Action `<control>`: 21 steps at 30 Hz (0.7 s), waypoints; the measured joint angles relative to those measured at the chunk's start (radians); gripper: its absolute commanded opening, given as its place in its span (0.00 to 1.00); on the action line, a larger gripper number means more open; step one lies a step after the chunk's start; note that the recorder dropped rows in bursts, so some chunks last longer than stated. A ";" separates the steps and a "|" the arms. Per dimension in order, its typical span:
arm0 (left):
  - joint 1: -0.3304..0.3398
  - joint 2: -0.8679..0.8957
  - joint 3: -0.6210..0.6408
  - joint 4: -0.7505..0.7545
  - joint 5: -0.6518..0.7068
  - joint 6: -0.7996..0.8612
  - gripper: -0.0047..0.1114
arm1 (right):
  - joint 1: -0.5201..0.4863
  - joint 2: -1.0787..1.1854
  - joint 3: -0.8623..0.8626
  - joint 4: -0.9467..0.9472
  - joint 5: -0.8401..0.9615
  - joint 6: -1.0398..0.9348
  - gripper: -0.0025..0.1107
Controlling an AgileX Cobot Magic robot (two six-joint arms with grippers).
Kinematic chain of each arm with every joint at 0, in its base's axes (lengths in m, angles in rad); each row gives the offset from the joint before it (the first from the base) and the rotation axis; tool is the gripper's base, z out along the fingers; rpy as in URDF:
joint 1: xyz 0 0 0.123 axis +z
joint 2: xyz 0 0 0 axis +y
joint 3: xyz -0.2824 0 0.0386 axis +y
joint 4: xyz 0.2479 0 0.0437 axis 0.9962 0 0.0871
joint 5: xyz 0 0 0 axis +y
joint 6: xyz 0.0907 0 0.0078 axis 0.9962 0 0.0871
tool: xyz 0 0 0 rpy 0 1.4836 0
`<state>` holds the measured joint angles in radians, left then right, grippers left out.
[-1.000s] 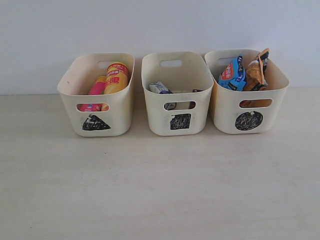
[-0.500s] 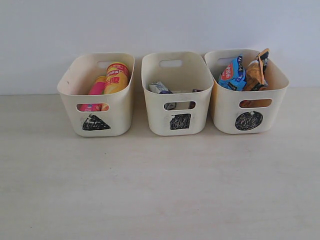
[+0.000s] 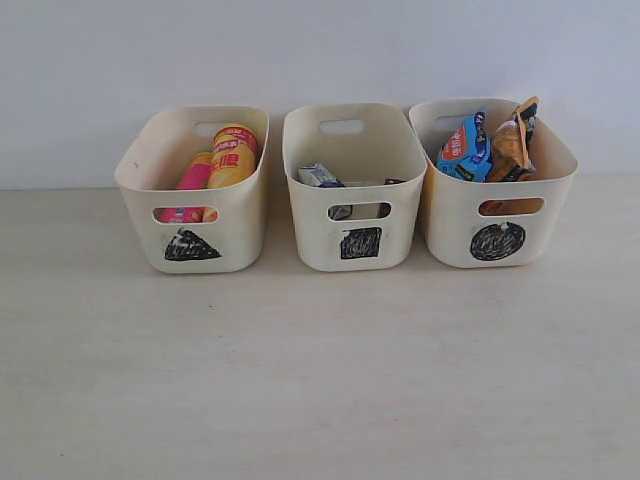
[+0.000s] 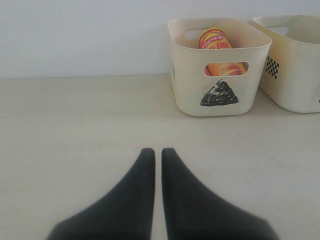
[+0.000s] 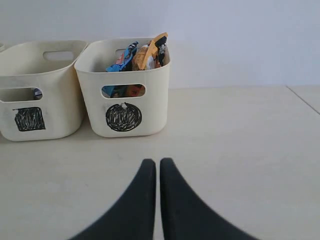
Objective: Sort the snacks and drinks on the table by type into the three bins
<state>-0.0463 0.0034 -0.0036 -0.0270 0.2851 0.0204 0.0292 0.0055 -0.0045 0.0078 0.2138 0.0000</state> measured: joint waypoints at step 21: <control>0.000 0.000 0.000 0.000 0.000 0.000 0.07 | 0.000 0.000 0.005 0.000 0.128 0.000 0.02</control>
<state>-0.0463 0.0034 -0.0036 -0.0270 0.2851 0.0204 0.0292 0.0055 0.0000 0.0078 0.3422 0.0000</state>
